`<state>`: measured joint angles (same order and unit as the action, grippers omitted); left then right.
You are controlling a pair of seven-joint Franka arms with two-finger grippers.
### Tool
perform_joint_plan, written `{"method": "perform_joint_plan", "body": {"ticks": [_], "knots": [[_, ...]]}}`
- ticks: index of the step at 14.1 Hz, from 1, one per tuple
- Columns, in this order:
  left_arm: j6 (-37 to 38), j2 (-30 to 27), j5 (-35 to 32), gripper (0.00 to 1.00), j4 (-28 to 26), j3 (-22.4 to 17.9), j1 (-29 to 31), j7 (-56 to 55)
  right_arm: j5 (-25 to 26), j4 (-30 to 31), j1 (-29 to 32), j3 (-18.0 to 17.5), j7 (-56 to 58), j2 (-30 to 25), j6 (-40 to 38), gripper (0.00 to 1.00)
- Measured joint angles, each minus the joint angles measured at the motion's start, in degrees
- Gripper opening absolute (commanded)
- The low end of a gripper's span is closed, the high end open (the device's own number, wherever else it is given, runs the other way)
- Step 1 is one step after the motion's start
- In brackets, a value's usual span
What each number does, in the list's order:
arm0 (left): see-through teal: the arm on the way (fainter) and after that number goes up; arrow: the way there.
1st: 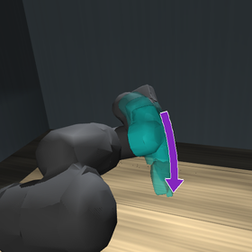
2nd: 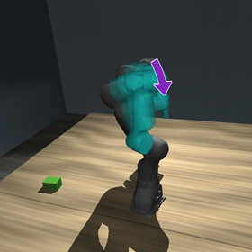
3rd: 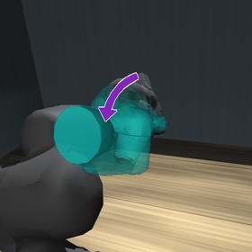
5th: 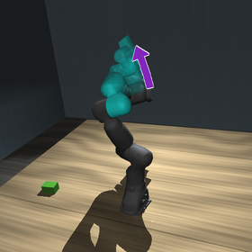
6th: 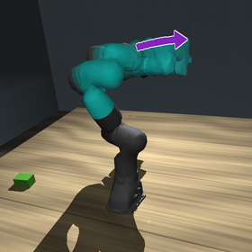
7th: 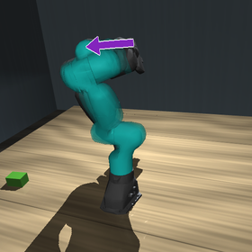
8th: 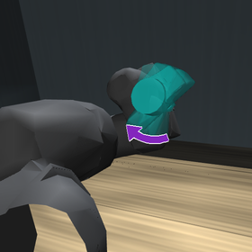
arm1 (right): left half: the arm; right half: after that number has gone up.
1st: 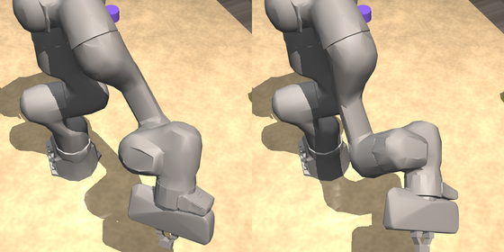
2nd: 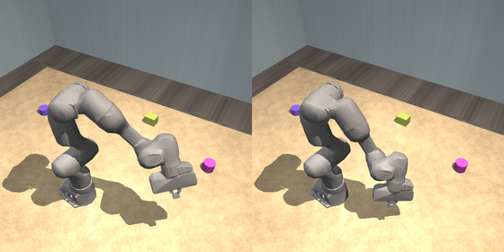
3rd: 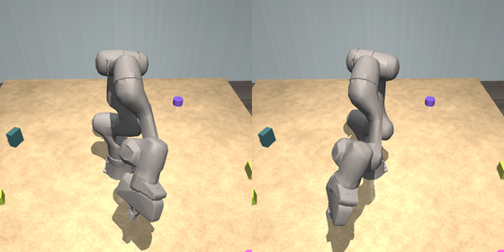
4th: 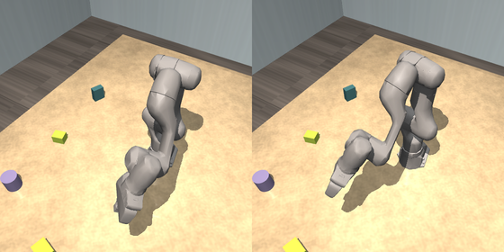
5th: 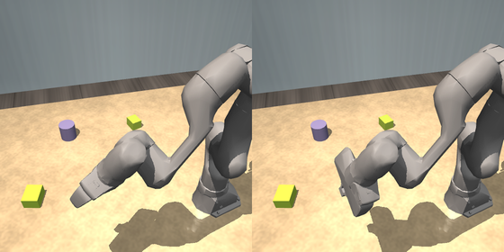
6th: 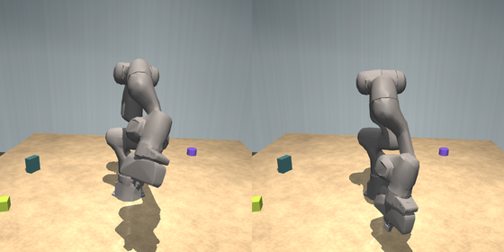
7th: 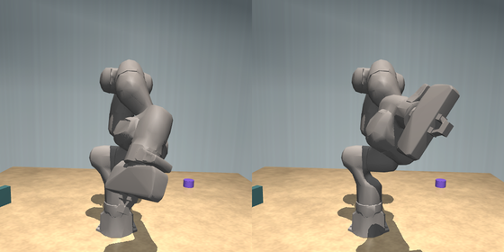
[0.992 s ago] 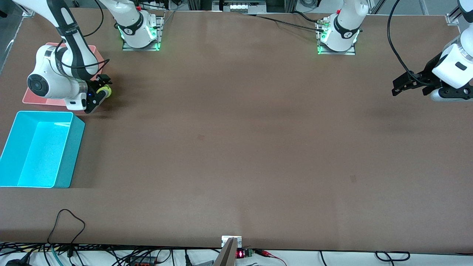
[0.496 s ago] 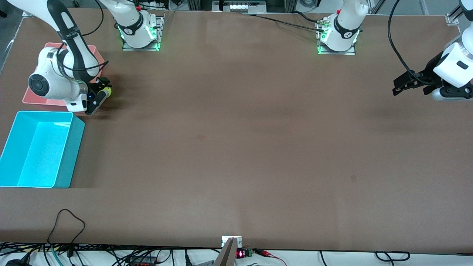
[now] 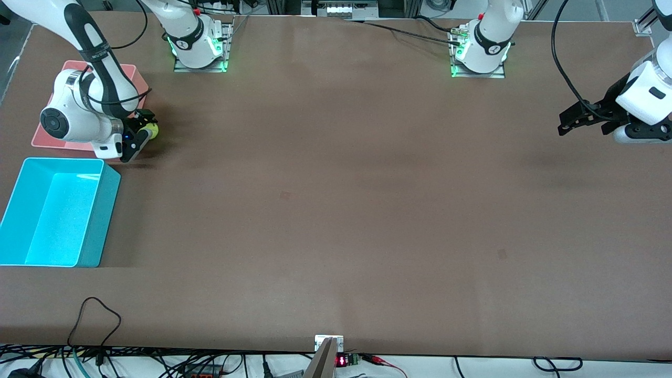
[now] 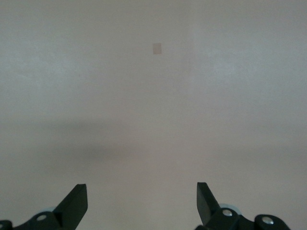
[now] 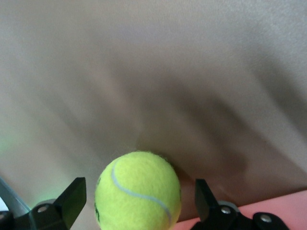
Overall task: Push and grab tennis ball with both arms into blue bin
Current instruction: 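Close the right gripper on the tennis ball and lift it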
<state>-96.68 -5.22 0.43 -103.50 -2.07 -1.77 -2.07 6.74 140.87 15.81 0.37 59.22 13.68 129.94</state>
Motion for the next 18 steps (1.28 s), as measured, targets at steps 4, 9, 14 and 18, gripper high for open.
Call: {"method": "perform_joint_plan", "body": {"ticks": [4, 9, 14, 18], "knots": [[-0.05, 0.09, 0.0, 1.0, 0.12, -0.15, 0.05, 0.0, 0.0, 0.0, 0.06, -0.02, 0.01, 0.22, 0.3, 0.95], [-0.03, 0.15, 0.0, 1.0, 1.02, -0.2, 0.09, 0.0, 0.01, -0.01, 0.09, -0.04, 0.2, 0.22, 0.88, 0.49], [2.17, 0.19, 0.0, 1.0, 1.15, 0.05, -0.03, 0.0, 0.01, -0.02, 0.1, -0.05, 0.26, 0.1, 0.98, 0.25], [2.53, 0.19, 0.0, 1.0, 1.34, 0.14, -0.06, 0.0, -0.53, -0.2, 0.09, -0.28, -0.23, -0.02, 4.14, 0.23]]}}
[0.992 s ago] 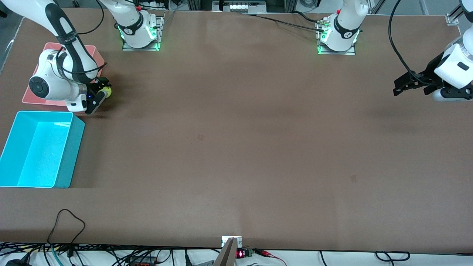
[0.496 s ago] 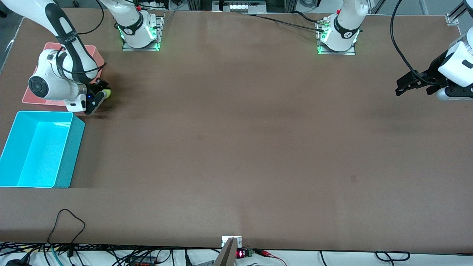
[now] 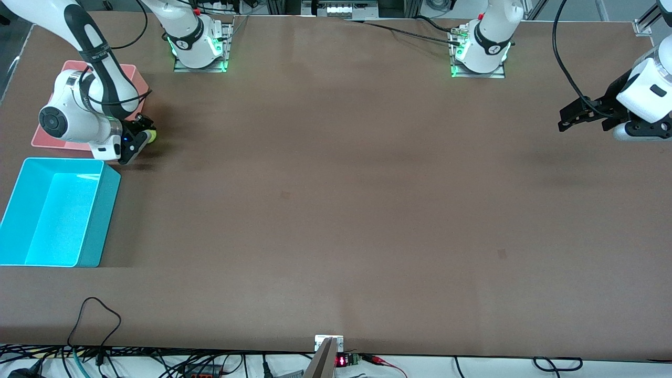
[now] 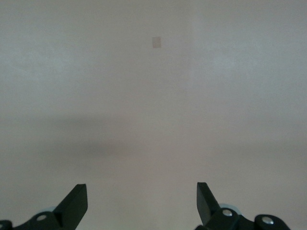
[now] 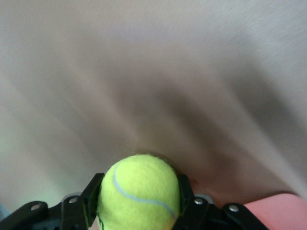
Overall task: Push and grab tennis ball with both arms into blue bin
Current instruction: 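Carry the tennis ball with the right gripper over the blue bin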
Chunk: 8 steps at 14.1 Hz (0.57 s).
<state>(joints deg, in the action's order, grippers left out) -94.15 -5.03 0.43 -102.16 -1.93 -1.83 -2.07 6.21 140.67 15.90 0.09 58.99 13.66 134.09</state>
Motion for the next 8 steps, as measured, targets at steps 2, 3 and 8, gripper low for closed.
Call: {"method": "perform_joint_plan", "body": {"ticks": [2, 3, 8], "knots": [[-0.08, 0.0, 0.0, 1.0, 0.1, 0.01, -0.02, 0.0, -2.68, -0.71, -0.36, -0.48, -2.33, 0.16, 2.59, 0.22], [-0.08, 0.0, 0.0, 1.0, 0.13, 0.01, -0.02, 0.0, -4.17, -1.29, -0.73, -1.18, -4.26, 0.4, 3.92, 0.22], [-0.08, 0.0, 0.0, 1.0, 0.15, 0.03, -0.04, 0.0, -6.05, -9.92, -3.59, -5.43, -21.06, 1.39, 5.59, 0.23]]}}
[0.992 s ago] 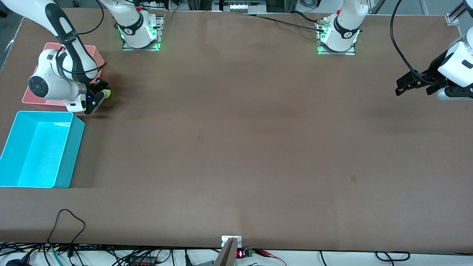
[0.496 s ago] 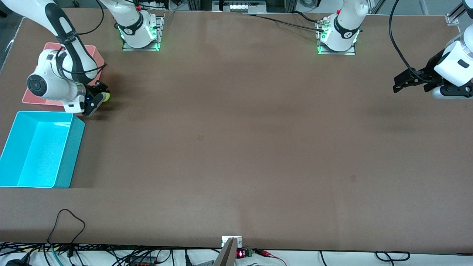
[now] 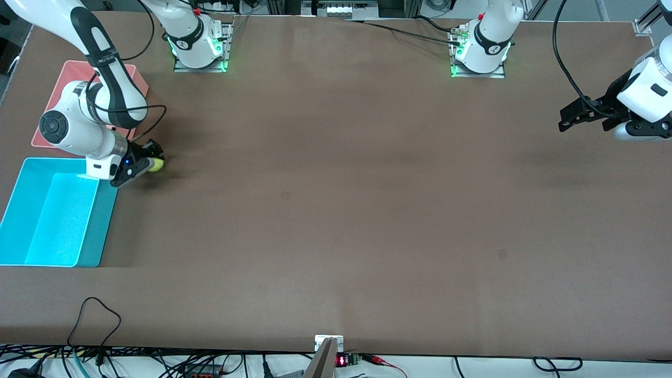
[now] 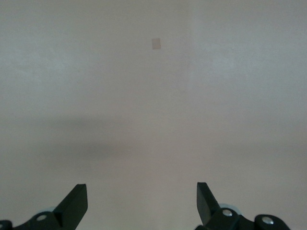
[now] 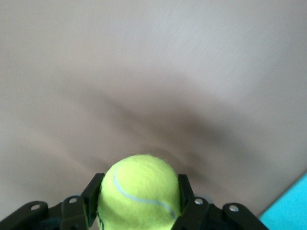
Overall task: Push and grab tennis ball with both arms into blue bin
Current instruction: 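Carry the tennis ball with the right gripper over the blue bin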
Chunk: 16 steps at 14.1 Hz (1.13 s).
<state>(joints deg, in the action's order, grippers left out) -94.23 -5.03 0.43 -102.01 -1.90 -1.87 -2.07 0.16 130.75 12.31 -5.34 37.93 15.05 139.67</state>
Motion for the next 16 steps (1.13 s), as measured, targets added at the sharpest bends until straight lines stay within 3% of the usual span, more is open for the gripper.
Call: {"method": "perform_joint_plan", "body": {"ticks": [4, 9, 16], "knots": [[0.0, 0.0, 0.0, 1.0, 0.01, 0.01, -0.02, 0.0, -0.1, -9.43, -0.11, 0.81, -5.87, 0.87, -3.87, 0.24], [0.0, 0.0, 0.0, 1.0, 0.02, 0.03, -0.03, 0.0, -0.19, -24.68, 2.68, 3.66, -6.9, 5.13, -19.25, 0.24], [0.0, 0.0, 0.0, 1.0, 0.03, 0.07, -0.12, 0.0, 3.41, -26.24, 0.77, 14.3, -11.33, 7.69, -20.55, 0.21]]}}
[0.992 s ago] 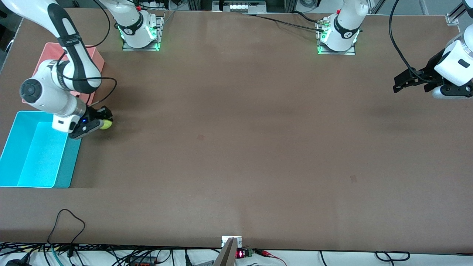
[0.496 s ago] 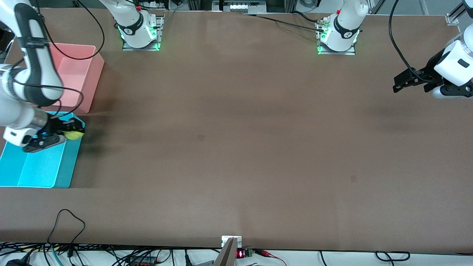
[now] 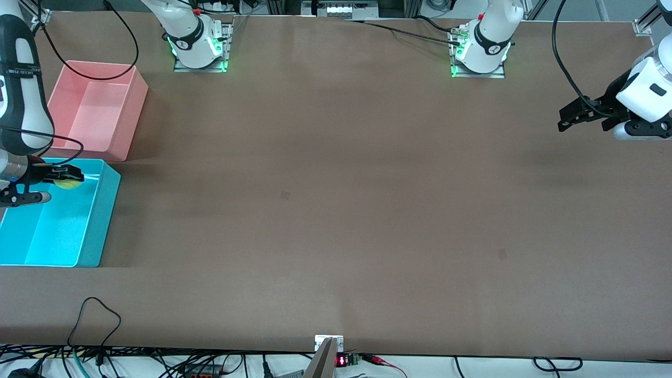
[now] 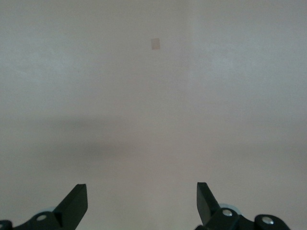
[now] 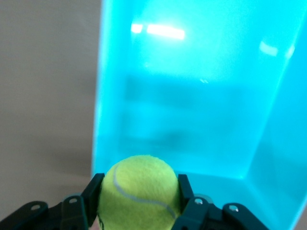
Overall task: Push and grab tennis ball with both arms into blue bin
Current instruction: 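Carry the tennis ball with the right gripper over the blue bin, then lower the ball into the blue bin and open the right gripper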
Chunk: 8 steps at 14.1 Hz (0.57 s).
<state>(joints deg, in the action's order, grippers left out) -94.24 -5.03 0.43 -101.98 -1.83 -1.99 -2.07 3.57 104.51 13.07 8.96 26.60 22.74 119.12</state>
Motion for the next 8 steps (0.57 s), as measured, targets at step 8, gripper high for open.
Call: {"method": "perform_joint_plan", "body": {"ticks": [8], "knots": [[0.0, 0.0, 0.0, 1.0, 0.0, 0.01, -0.08, 0.0, 0.03, -0.02, -0.45, 3.9, -1.33, 8.06, 4.15, 0.29]]}}
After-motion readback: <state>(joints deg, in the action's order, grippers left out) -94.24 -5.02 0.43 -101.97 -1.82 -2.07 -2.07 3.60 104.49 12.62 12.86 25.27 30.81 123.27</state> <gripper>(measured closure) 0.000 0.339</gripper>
